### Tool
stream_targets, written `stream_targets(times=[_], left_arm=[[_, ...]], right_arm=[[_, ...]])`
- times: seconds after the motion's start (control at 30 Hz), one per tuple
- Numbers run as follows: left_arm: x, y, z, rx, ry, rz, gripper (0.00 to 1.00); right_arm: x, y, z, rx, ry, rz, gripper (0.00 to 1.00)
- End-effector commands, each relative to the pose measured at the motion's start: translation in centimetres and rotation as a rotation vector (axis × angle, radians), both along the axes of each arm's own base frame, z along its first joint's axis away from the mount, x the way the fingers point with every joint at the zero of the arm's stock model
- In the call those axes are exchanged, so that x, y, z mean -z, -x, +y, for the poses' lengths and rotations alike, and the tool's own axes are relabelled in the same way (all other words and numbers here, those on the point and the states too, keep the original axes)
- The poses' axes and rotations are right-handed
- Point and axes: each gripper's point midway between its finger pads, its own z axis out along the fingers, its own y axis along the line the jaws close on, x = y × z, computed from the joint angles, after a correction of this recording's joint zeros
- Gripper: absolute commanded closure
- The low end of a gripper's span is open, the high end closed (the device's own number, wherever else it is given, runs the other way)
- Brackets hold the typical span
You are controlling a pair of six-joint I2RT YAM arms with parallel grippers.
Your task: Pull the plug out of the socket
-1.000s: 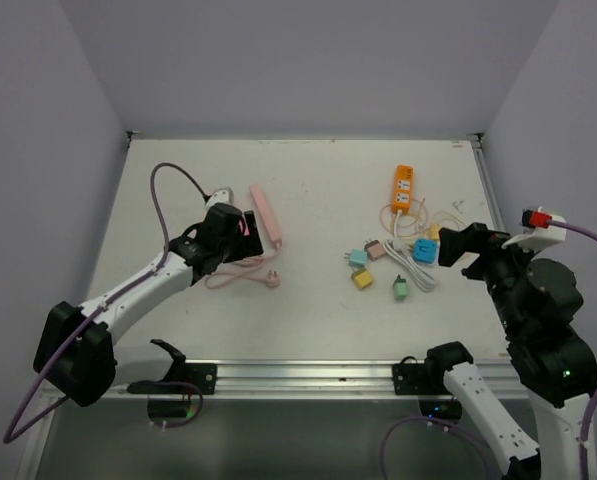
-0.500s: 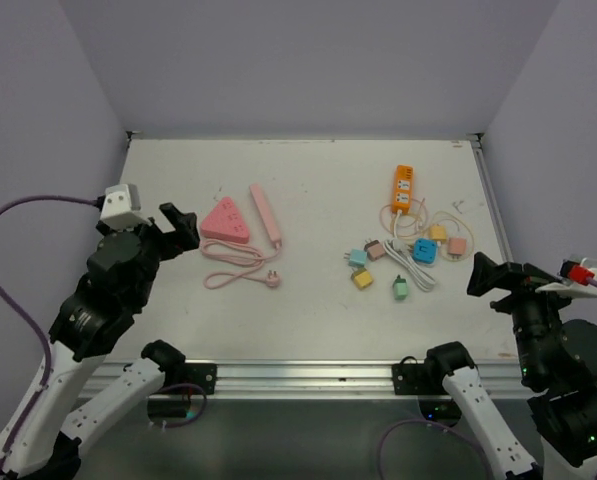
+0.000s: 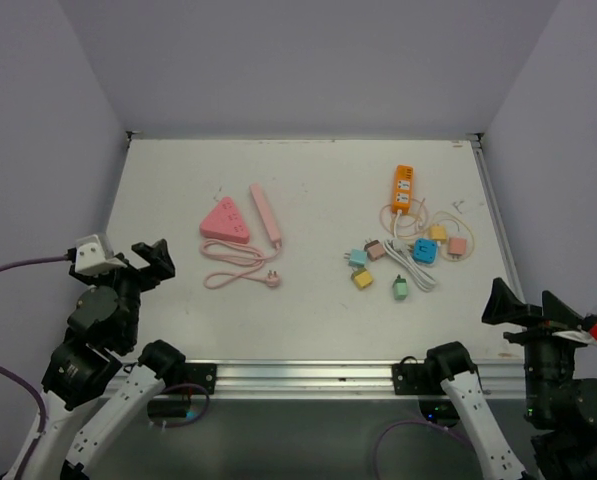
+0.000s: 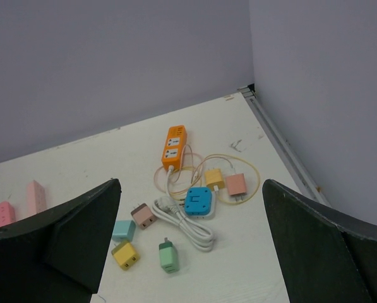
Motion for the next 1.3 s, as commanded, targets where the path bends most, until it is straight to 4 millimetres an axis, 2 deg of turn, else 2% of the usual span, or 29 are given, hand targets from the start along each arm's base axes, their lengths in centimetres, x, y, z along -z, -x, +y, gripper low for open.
stream_targets(times=[0.0,0.23,0.4,0.77,1.27], left_arm=[[0.1,0.0,1.2,-0.064,0.005,-0.046,0.01],[2.6,0.3,1.7,-0.102,0.048,-0.056,0.0],[2.1,0.7,2.2,-0.119,0.081,-0.102,0.01],[2.4,0.6,2.0,-0.107,0.078,-0.098,0.0],[2.4,0.5,1.9,-0.105,0.075,-0.098,0.01]], right_arm=[[0.0,-0.1,-0.4,0.02,0.025,-0.015,0.01],[0.6,-0.8,0.1,0.001,0.018,-0.008,0.01],[0.5,-1.2,0.3,-0.005,0.021,-0.009,0.01],[1.3,-2.4,1.1,-0.027,-0.007,-0.002,0.01],[-0.1,-1.7,1.0,-0.031,-0.021,-0.034,0.01]])
